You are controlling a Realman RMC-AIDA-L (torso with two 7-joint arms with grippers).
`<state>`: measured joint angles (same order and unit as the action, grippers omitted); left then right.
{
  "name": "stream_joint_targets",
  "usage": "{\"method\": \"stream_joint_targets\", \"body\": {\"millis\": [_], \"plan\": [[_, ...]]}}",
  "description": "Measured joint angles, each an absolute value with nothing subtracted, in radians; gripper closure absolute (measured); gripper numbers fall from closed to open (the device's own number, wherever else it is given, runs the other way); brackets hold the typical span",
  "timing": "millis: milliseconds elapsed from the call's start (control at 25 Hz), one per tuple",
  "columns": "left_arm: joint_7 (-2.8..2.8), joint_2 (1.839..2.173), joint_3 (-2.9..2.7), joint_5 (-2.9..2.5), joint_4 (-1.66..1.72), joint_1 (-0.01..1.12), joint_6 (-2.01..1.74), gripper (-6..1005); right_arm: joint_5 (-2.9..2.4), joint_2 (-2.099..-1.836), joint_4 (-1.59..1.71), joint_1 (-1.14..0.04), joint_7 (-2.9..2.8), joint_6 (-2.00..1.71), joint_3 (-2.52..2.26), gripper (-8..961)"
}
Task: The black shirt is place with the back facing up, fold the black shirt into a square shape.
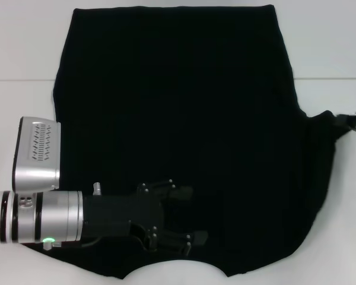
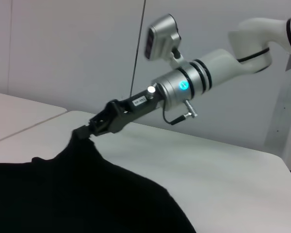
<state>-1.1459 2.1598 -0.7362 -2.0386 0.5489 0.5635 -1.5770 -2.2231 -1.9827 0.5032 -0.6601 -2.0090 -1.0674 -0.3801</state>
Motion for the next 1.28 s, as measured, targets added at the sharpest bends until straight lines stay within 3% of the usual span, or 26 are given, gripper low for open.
{"method": "stream_joint_targets", "body": {"millis": [520,1080,1280], "plan": [[-1.147,2.16,-0.735,-2.038,0.546,0.567,-1.568,52,-2.224,-2.043,0.497,-0.769,-2.01,-1.096,-0.626,946],[-1.147,2.16,-0.735,-2.037,0.545,0.568,-1.566,52,-2.222,-2.049,0.499,-0.769,-2.005,-1.148,-0.646,946],[-1.147,2.16,-0.735,-2.037,0.543,0.567,-1.566,51,-2.171,-2.051,0.503,-0.767,-2.005,-1.191,-0.644,776]]}}
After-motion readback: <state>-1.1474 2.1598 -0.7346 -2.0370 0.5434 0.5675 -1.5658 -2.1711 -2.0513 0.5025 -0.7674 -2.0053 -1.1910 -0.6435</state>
